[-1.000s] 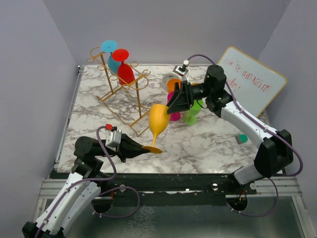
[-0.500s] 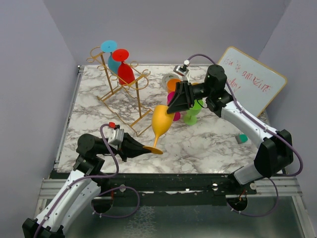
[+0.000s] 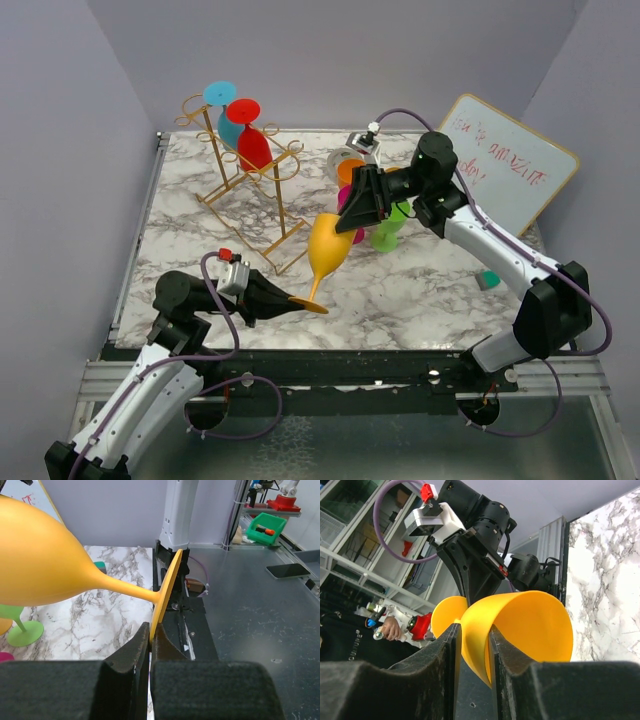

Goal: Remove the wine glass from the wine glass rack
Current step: Place the wine glass at the center of the board.

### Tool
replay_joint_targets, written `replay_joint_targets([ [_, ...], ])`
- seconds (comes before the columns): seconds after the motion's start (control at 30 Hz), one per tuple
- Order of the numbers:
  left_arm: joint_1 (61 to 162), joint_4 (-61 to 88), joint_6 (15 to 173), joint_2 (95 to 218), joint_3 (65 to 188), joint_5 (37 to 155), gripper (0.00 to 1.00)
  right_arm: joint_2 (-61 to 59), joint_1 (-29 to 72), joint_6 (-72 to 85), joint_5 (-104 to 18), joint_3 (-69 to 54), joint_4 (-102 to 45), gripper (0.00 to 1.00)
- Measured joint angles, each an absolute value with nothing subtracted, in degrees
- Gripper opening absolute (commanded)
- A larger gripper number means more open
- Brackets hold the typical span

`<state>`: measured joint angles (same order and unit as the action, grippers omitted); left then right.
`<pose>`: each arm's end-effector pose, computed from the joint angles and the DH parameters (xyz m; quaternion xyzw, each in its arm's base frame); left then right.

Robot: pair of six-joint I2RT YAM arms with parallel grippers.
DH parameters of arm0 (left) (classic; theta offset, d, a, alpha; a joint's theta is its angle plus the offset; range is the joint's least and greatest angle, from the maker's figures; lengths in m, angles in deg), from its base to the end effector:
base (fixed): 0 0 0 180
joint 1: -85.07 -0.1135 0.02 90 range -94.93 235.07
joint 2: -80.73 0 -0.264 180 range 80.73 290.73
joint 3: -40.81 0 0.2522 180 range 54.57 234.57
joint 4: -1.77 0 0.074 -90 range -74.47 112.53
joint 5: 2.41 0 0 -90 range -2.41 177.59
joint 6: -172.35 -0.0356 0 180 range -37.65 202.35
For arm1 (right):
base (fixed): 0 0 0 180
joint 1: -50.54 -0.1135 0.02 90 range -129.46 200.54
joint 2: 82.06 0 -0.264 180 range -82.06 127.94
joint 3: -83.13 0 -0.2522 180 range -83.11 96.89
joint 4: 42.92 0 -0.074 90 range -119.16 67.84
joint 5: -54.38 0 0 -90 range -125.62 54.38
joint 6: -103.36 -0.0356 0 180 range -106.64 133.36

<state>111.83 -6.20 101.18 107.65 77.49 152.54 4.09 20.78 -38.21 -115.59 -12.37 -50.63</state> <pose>0.0908 -0.0819 0.3029 0.4670 0.4663 -0.5559 0.5055 0.2727 0.1963 0.3781 -0.3722 0.5935 0.6972 0.1521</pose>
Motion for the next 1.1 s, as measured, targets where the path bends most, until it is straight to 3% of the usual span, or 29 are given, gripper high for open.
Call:
replay_joint_targets([
  [0.3,112.09,-5.79,100.52,107.69,77.47,152.86,0.0,4.07,20.48,-40.53,-116.57,-12.37,-51.94,0.07],
  [0.47,112.09,-5.4,100.24,107.67,77.36,152.91,0.01,4.07,20.48,-41.23,-116.79,-12.35,-52.07,0.01],
  [0.63,112.09,-5.37,100.26,107.04,77.01,152.23,0.15,4.07,20.41,-41.27,-116.75,-12.35,-52.07,0.01],
  [0.7,112.09,-5.16,100.37,106.64,76.49,151.46,0.35,4.03,20.24,-41.29,-116.72,-12.35,-52.1,0.01],
  [0.8,112.05,-5.05,100.72,106.32,75.87,149.24,0.45,3.98,19.8,-41.23,-116.72,-12.35,-52.14,0.01],
  [1.1,111.92,-5.48,101.39,105.33,75.85,146.61,0.56,3.96,19.47,-40.33,-116.0,-12.35,-52.01,0.0],
])
